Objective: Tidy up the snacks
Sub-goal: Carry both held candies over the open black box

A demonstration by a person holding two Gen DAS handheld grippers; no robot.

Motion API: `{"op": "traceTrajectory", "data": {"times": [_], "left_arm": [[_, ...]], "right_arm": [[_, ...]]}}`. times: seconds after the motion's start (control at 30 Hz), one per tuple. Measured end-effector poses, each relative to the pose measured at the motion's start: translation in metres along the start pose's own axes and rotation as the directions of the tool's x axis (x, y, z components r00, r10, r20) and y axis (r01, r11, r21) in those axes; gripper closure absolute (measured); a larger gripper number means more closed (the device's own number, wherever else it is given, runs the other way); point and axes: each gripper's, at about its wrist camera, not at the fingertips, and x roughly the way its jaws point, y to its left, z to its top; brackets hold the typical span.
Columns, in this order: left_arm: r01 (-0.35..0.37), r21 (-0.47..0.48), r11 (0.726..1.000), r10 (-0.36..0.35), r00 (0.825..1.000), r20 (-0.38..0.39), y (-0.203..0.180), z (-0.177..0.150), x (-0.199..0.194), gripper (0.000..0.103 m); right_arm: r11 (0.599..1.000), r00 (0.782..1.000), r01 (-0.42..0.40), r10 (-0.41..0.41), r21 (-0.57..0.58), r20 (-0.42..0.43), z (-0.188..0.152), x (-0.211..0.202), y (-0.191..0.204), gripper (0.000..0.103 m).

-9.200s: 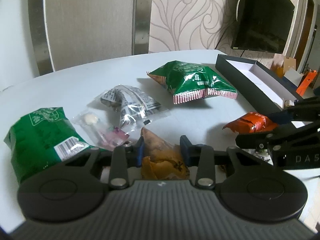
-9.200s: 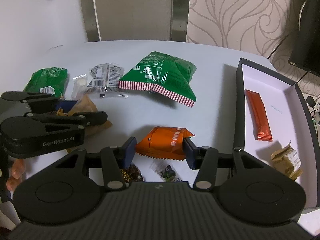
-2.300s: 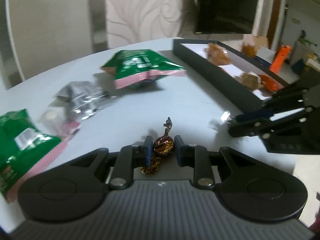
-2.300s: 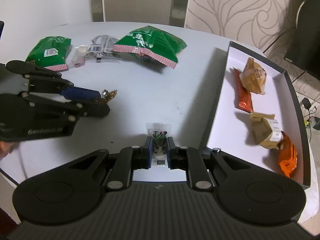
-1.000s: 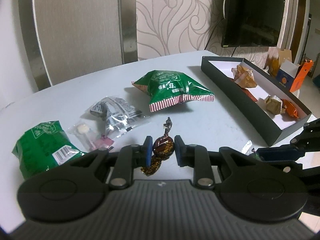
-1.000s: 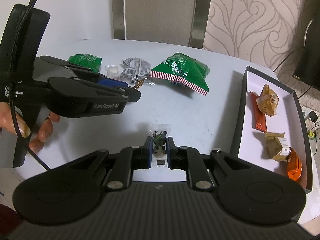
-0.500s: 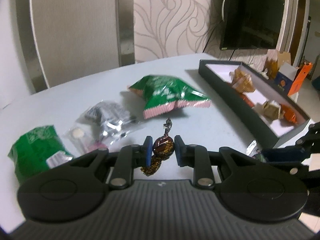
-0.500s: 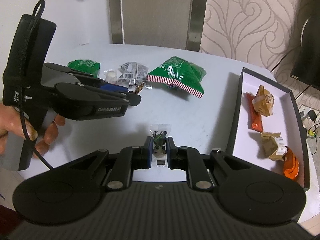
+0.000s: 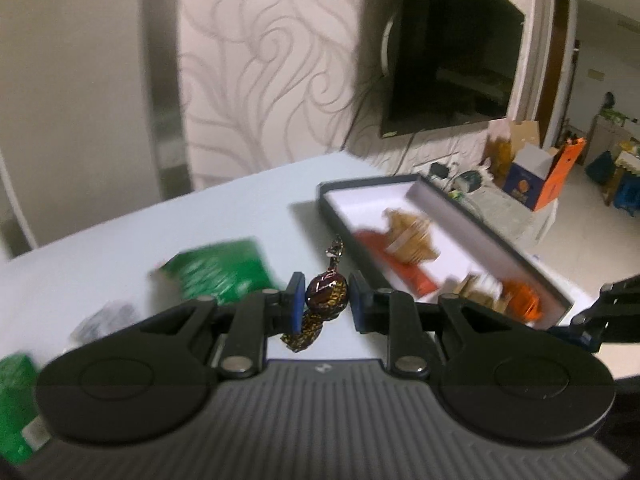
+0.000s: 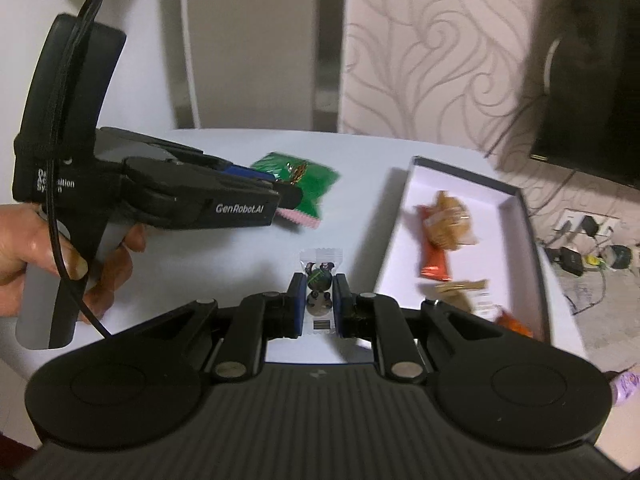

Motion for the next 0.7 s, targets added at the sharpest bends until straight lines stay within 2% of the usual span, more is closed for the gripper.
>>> {"op": "traceTrajectory", "data": {"times": [0.3,0.7], "left_arm": [[0.074,0.039,0.997,-0.074,0.997,0.016,-0.051,0.027,0.041,0.077],[0.066,0.043,0.997,-0.067,0.997,0.027,-0.085,0.049,0.085,0.077]], "right_arm": [[0.996,0.997,0.082,-0.082,0.047,-0.004,-0.006,-0.008,-0.058,0.086],[0.995,0.995,0.096,-0.095,0.038,-0.039,-0.013,0.005,-0.11,0.087]]}}
